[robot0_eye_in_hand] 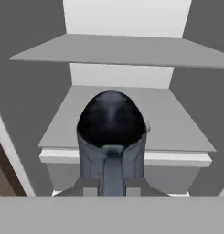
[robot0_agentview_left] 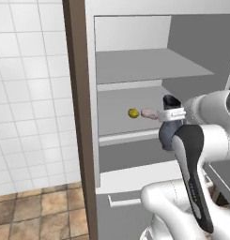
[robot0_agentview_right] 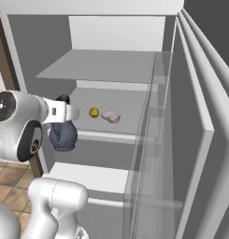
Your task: Move the pork chop and lemon from the top shelf to the second highest shelf to make space. Then, place the pitcher from the counter on the cleared top shelf.
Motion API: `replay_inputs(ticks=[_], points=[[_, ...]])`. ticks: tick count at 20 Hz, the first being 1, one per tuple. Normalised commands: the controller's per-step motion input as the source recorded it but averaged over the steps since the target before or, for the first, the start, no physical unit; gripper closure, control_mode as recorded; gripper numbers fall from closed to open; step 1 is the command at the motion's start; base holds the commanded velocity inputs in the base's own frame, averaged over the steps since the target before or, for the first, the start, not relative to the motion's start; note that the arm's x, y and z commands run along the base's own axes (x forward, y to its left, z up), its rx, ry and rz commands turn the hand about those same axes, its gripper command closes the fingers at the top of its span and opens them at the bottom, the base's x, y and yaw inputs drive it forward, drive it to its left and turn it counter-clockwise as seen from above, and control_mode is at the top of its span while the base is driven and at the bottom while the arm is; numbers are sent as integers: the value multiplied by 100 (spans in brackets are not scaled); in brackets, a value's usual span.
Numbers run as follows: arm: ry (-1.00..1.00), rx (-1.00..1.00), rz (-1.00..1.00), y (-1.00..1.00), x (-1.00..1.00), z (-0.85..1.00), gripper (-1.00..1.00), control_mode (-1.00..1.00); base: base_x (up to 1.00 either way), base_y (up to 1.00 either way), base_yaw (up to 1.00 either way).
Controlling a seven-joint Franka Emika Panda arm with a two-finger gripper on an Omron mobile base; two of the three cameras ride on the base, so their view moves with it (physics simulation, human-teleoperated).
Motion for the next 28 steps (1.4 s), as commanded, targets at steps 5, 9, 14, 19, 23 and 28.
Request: replay_inputs(ticks=[5, 9, 14, 19, 23, 28], points=[[-18, -14, 0, 25, -68, 34, 100, -100, 0, 0, 0], [-33, -5, 0, 11, -52, 76, 100, -100, 0, 0, 0], [-28, 0, 0, -1, -24, 75, 100, -100, 0, 0, 0], [-31, 4, 1, -23, -16, 58, 100, -100, 0, 0, 0], [-33, 5, 0, -18, -3, 61, 100, -100, 0, 0, 0], [-26, 3, 2, -14, 0, 66, 100, -100, 0, 0, 0]])
